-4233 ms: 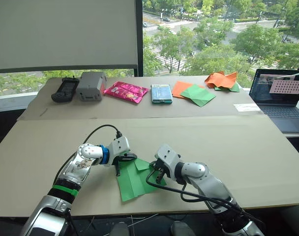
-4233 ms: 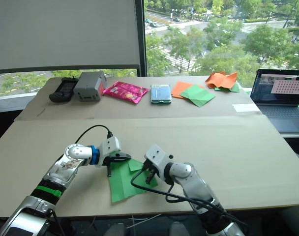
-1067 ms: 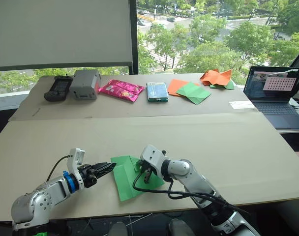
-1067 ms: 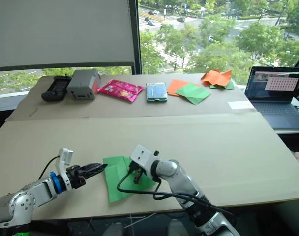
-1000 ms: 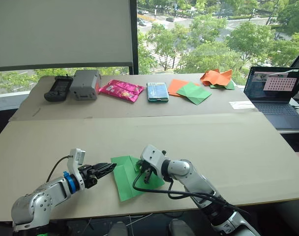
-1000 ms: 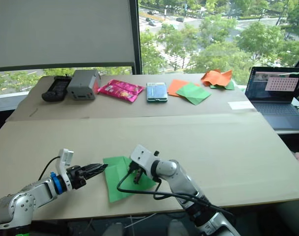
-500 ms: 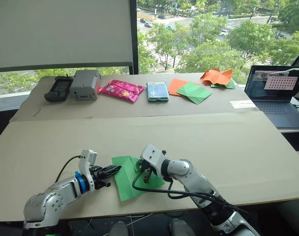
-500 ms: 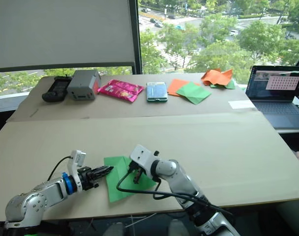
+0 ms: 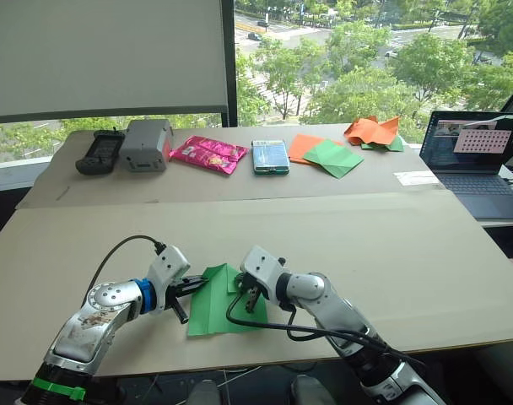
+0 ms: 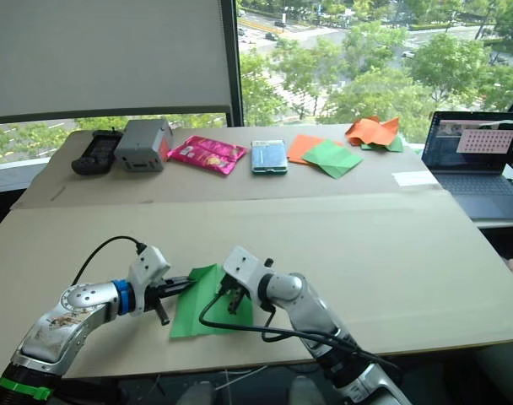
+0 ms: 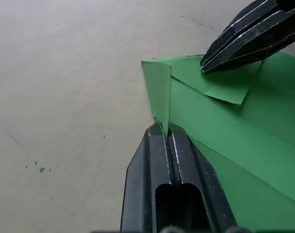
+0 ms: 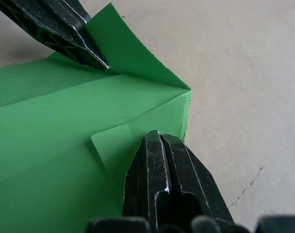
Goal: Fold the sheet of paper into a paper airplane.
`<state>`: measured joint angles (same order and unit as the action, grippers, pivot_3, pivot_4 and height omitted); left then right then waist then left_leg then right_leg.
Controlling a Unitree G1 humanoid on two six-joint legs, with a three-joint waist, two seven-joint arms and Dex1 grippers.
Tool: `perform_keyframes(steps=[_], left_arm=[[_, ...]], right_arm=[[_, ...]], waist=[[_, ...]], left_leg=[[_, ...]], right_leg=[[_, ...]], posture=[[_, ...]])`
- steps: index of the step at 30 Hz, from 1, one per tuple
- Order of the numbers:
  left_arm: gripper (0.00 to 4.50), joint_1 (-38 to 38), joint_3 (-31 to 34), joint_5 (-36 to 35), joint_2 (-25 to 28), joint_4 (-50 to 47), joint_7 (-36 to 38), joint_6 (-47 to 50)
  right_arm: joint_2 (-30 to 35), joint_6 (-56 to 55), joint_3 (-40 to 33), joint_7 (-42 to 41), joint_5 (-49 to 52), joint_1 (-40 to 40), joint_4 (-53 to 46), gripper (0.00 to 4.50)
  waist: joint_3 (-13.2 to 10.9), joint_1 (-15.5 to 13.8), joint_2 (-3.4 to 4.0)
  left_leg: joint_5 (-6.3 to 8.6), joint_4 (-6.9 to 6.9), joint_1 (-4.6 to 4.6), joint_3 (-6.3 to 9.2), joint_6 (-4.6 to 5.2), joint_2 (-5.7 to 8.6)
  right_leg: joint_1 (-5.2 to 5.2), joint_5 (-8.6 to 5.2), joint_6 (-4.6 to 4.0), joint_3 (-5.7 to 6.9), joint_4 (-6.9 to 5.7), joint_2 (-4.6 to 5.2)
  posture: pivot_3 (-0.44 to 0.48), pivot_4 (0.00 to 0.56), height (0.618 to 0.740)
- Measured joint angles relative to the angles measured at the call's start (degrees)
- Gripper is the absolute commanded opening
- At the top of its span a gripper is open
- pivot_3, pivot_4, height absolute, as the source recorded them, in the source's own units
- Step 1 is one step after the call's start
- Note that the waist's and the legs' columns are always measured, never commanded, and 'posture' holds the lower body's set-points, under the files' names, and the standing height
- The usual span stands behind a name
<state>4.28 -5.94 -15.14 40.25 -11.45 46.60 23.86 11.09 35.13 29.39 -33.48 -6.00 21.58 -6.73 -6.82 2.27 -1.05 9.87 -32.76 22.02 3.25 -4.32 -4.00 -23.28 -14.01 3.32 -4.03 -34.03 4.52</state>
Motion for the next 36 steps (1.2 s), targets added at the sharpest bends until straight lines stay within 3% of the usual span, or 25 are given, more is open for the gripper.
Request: perform_keyframes(steps=[15,27,36], left_arm=[[0.02,1.9,-3.5,9.3,1.6,1.2,4.5,-9.3],[0.02,3.0,-5.1,14.3,2.8,1.2,5.9,-13.8],[0.02,3.1,-6.0,17.3,4.0,1.2,6.2,-16.3]], right_arm=[[-2.6,1.5,-1.4,1.6,0.7,0.1,0.4,0.0],[-8.0,-2.9,-4.9,2.2,2.9,4.5,10.7,0.0],[-7.3,-3.3,-6.2,2.5,2.9,3.6,9.8,0.0]], waist=[[-0.1,-0.5,0.12],[-0.3,-0.3,0.22],[-0.3,0.1,0.23]], left_leg=[[0.0,0.0,0.07,-0.04,0.0,0.0],[-0.03,0.0,0.22,-0.01,0.04,0.0],[-0.03,0.0,0.18,0.0,0.04,-0.01]], right_leg=[[-0.02,0.0,0.0,0.0,0.0,0.02],[-0.13,0.01,0.0,-0.02,-0.07,-0.07],[-0.09,0.01,0.0,-0.02,-0.1,-0.08]], posture=[[0.0,0.15,0.718],[0.0,0.15,0.718],[0.0,0.15,0.718]])
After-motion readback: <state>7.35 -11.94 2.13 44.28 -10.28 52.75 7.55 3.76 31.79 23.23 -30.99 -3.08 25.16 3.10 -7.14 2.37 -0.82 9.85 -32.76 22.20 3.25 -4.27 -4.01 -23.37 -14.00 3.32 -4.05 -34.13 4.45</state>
